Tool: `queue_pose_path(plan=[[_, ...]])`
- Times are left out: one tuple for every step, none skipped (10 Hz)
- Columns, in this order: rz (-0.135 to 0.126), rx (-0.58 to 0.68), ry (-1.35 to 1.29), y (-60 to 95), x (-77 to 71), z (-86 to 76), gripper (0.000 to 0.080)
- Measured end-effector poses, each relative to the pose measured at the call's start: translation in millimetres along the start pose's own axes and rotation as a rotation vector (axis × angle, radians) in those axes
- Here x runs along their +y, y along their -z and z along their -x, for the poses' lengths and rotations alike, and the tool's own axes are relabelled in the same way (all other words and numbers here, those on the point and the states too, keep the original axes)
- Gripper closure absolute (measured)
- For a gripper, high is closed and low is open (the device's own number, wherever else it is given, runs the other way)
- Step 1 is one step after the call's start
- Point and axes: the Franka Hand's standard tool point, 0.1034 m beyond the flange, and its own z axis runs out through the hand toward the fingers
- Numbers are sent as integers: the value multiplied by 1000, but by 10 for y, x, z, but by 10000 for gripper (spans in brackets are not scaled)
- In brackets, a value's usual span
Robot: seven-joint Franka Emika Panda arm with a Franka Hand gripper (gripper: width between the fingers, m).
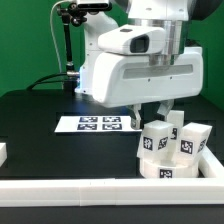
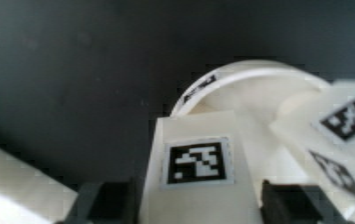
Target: Assemble stool
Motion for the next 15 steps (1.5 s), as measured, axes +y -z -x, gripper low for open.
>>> queue_pose_path(plan=[[1, 1, -109, 5, -8, -9, 462], [6, 4, -186, 18, -48, -36, 462], [9, 8, -226, 24, -86, -55, 462], [5, 8, -301, 22, -88, -52, 462], [4, 8, -378, 21, -91, -53, 462], [4, 8, -435, 21, -94, -53, 462], [2, 8, -516, 20, -98, -53, 462], [1, 8, -575, 20, -101, -53, 462], [-5, 7, -657, 13, -109, -48, 462], [-20, 7, -833, -2, -118, -35, 462], [-27, 6, -923, -1, -124, -38, 462], [-39, 3, -1071, 1, -129, -42, 462], [-44, 1, -1162, 2, -134, -45, 462], [-54, -4, -1259, 3, -136, -49, 462], [-64, -10, -1362, 6, -140, -52, 462]])
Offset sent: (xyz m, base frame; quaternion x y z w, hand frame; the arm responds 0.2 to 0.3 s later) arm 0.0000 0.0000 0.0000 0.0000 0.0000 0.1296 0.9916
